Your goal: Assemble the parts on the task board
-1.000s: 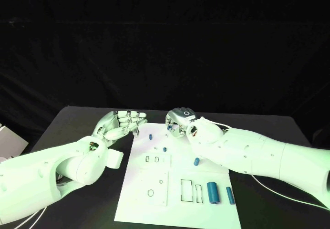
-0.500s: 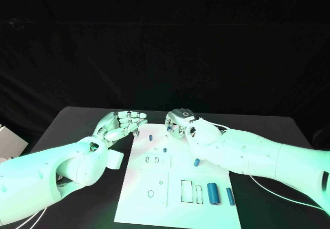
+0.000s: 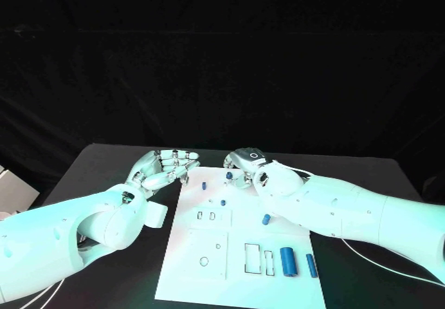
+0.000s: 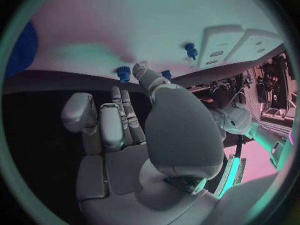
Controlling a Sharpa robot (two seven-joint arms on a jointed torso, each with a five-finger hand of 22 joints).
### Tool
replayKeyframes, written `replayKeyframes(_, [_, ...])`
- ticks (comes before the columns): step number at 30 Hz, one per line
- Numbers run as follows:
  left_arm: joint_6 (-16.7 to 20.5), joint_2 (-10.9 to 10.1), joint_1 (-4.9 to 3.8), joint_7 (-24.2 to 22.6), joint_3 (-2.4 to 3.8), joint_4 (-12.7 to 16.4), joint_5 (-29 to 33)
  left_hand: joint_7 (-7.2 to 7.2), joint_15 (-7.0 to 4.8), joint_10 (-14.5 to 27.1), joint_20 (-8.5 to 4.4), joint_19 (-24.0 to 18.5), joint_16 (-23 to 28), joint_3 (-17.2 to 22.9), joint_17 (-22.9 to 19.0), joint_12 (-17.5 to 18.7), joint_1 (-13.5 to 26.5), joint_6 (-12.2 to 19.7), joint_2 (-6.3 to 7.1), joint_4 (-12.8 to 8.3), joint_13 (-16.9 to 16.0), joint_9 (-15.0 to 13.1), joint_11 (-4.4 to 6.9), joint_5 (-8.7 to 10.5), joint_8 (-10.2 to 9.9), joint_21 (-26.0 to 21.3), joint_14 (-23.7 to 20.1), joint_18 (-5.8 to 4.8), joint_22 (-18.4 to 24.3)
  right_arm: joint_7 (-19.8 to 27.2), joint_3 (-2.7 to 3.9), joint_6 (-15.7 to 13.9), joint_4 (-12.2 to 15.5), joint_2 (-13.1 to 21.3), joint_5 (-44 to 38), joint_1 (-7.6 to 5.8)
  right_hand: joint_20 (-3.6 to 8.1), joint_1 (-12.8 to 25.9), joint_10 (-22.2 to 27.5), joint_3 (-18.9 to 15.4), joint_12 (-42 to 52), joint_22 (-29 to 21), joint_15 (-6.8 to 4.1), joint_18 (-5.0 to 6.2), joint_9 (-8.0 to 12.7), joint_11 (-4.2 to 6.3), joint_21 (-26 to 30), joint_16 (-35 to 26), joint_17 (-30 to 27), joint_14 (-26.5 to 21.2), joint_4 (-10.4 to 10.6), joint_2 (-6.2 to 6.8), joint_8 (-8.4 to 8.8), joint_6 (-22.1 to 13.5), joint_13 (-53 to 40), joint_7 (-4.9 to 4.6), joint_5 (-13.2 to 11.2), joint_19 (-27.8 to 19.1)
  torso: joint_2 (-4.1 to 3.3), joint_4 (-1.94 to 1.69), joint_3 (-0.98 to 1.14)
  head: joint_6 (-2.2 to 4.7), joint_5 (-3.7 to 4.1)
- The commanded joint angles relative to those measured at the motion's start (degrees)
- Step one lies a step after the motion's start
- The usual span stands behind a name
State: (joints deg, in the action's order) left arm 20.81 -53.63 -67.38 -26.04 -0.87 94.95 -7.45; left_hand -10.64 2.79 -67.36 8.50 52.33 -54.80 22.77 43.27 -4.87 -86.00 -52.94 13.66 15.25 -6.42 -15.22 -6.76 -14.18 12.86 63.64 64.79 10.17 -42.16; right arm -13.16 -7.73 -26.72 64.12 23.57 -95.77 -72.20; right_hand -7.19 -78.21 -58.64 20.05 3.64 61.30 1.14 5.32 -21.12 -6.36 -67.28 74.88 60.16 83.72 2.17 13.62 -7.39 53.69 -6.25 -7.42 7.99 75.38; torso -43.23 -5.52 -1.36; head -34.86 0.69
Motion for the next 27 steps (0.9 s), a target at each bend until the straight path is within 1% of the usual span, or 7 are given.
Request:
replayKeyframes(1, [-0.9, -0.1, -0.09, -0.6, 0.05, 0.0, 0.0, 0.01, -0.05, 0.3, 0.05, 0.4, -0.3, 0.3, 0.0, 0.2, 0.1, 0.3, -0.16, -0.1, 0.0, 0.0, -0.06, 0.24, 0.3, 0.3, -0.4, -0.41, -0.1, 0.7, 0.18, 1.0, 2.6, 2.2, 0.4, 0.06, 0.06, -1.5, 0.3, -3.5, 0.3, -0.8, 0.16, 1.06, 0.0, 0.08, 1.0, -0.3, -0.6, 0.0, 1.5, -0.3, 0.44, -0.2, -0.1, 0.24, -0.1, 0.1, 0.02, -0.02, 0.08, -0.07, -0.16])
replayKeyframes(9, [-0.9, -0.5, -0.08, -0.6, 0.05, -0.2, 0.2, 0.01, -0.05, 0.3, 0.05, 0.4, -0.3, 0.3, 0.0, 0.2, 0.1, 0.3, -0.16, -0.1, 0.0, 0.0, -0.06, 0.24, 0.3, 0.3, -0.4, -0.41, -0.1, 0.6, 1.63, -0.6, 11.6, 11.4, 4.9, -0.3, 0.75, -2.8, -3.7, -4.6, 1.8, 1.9, -0.66, 0.49, -0.2, 1.15, -0.7, 1.1, 1.6, 0.9, 4.4, -0.62, 0.42, 1.2, -1.1, -0.82, 0.0, 2.1, 0.27, 0.9, 0.14, 0.32, -0.31])
replayKeyframes(12, [-1.0, -0.6, -0.08, -0.6, 0.05, -0.4, 0.3, 0.01, -0.05, 0.3, 0.05, 0.4, -0.3, 0.3, 0.0, 0.2, 0.1, 0.3, -0.16, -0.1, 0.0, 0.0, -0.06, 0.24, 0.3, 0.3, -0.4, -0.41, -0.1, 1.0, 2.31, -0.5, 15.6, 16.0, 7.8, -0.54, 1.34, -1.1, -12.8, -2.8, 5.7, 9.3, -1.33, -1.05, -0.1, 2.05, -6.8, 4.1, 6.6, 2.2, 7.2, -1.11, 0.83, 1.3, -3.2, -1.45, 1.8, 5.9, 0.37, 1.23, 0.21, 0.49, -0.13])
replayKeyframes(15, [-1.0, -0.7, -0.07, -0.7, 0.04, -0.5, 0.4, 0.01, -0.05, 0.3, 0.05, 0.4, -0.3, 0.3, 0.0, 0.2, 0.1, 0.3, -0.16, -0.1, 0.0, 0.0, -0.06, 0.24, 0.3, 0.3, -0.4, -0.41, -0.1, 1.2, 2.65, 0.1, 18.0, 19.3, 10.6, -0.74, 2.27, -1.2, -19.6, -2.9, 10.8, 14.5, -2.46, -2.11, -0.3, 3.5, -11.2, 7.4, 12.5, 3.4, 7.7, 0.58, 0.8, 1.8, -6.7, -0.53, 2.4, 8.2, 0.4, 1.69, 0.32, 0.68, -0.16])
replayKeyframes(18, [-1.1, -0.7, -0.06, -0.7, 0.04, -0.7, 0.5, 0.01, -0.05, 0.3, 0.05, 0.4, -0.3, 0.3, 0.0, 0.2, 0.1, 0.3, -0.16, -0.1, 0.0, 0.0, -0.06, 0.24, 0.3, 0.3, -0.4, -0.41, -0.1, 1.2, 2.83, 1.7, 18.4, 21.5, 16.2, -1.0, 2.98, -1.7, -20.3, -5.2, 37.9, 18.2, -3.36, -2.87, -0.9, 4.16, -14.1, 9.2, 15.0, 3.7, 9.7, 1.66, 0.73, 1.8, -34.3, 0.24, 2.3, 9.5, 0.45, 2.13, 0.39, 0.66, -0.22])
replayKeyframes(20, [-1.1, -0.6, -0.05, -0.7, 0.04, -0.8, 0.5, 0.01, -0.05, 0.3, 0.05, 0.4, -0.3, 0.3, 0.0, 0.2, 0.1, 0.3, -0.16, -0.1, 0.0, 0.0, -0.06, 0.24, 0.3, 0.3, -0.4, -0.41, -0.1, 1.2, 2.88, 2.5, 18.0, 22.2, 18.5, -1.09, 1.88, -3.2, -21.0, -8.6, 69.0, 20.8, -2.78, -3.42, -2.1, 3.12, -16.1, 11.1, 18.8, 4.3, 13.0, 0.01, -0.5, 0.4, -66.2, -0.49, 3.6, 10.4, 0.45, 2.23, 0.43, 0.61, -0.1])
replayKeyframes(27, [-1.2, -0.4, -0.03, -0.7, 0.03, -1.1, 0.5, 0.01, -0.05, 0.3, 0.05, 0.4, -0.3, 0.3, 0.0, 0.2, 0.1, 0.3, -0.16, -0.1, 0.0, 0.0, -0.06, 0.24, 0.3, 0.3, -0.4, -0.41, -0.1, 0.7, 2.94, 3.8, 15.0, 22.3, 19.9, -1.18, 1.44, -2.6, -29.3, -14.7, 83.9, 25.6, -1.33, -4.47, -3.0, 2.38, -20.0, 14.5, 27.7, 5.9, 14.3, -0.95, -2.08, -1.1, -81.3, -1.27, 2.3, 12.8, 0.38, 1.94, 0.47, 0.47, 0.23])
